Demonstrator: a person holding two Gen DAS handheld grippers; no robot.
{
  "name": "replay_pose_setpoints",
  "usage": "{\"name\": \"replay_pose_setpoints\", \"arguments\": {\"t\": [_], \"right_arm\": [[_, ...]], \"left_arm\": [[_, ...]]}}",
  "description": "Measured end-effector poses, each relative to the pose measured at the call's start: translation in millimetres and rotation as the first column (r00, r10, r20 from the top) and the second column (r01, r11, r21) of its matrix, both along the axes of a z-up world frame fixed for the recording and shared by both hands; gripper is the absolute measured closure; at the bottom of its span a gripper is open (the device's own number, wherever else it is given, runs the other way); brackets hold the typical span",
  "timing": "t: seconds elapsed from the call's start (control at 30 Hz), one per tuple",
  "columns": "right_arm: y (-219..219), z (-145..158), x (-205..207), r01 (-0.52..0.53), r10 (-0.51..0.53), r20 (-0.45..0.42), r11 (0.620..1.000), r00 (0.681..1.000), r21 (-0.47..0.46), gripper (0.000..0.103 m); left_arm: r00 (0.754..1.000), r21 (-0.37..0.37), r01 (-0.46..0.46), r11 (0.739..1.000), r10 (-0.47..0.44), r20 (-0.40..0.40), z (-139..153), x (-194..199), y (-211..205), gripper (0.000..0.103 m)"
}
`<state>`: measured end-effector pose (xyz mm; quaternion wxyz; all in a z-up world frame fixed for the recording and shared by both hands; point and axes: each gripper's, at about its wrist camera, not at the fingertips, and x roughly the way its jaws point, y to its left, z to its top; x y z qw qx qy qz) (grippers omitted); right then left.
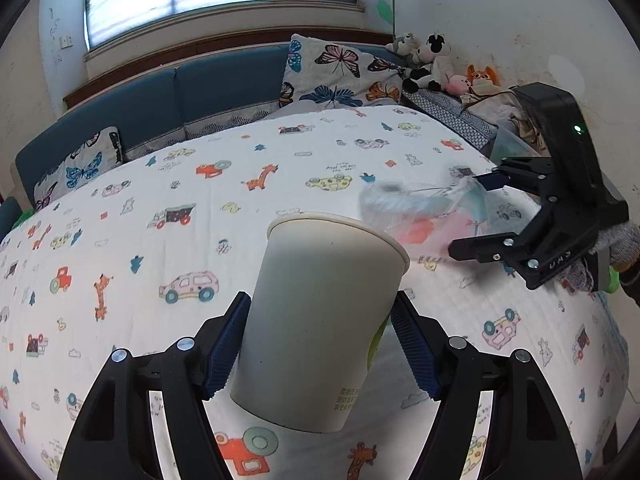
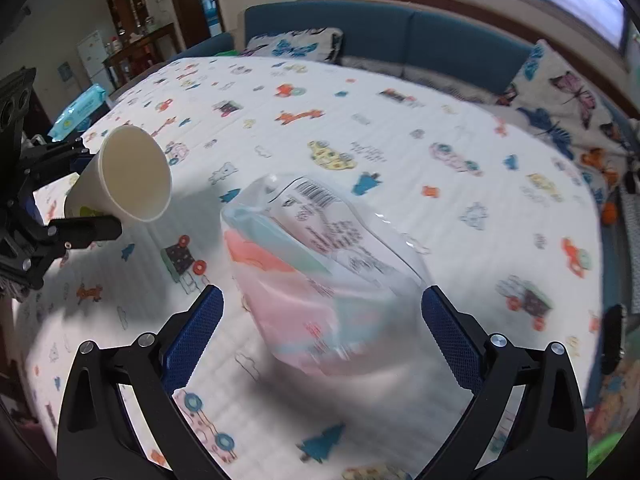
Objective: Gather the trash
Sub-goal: 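Grasp the white paper cup with the left gripper while the right gripper grasps the clear plastic bag, then carry the plastic bag over the basket and open the right gripper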
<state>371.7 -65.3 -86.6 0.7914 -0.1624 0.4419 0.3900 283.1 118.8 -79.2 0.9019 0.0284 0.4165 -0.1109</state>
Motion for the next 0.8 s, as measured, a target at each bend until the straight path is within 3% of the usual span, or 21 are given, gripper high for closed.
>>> {"name": "replay_pose_setpoints", "arguments": {"t": [0.27,0.5,0.8], "right_arm": [[7.4,-10.5,-1.7,0.002,-0.002,0.014,1.000,1.000,-0.022,0.006],[-3.9,-8.1,-5.4,0.037,-0.037,0.020,0.999,0.999,-0.018,0.030],[-26.9,2.1,-20.7,0.079,-0.079,0.023,0.997,0.997,0.024,0.038]], "left_arm": [[1.000,-0.008,-0.007,1.000,0.007,-0.004,-2.2,-0.3,1.5,0.034],[1.000,-0.011,-0.001,1.000,0.001,0.001,0.0,-2.3,-5.3,0.034],[1.000,-0.015,0.013,1.000,-0.013,0.016,6.9,-10.1,-17.1,0.034]]}}
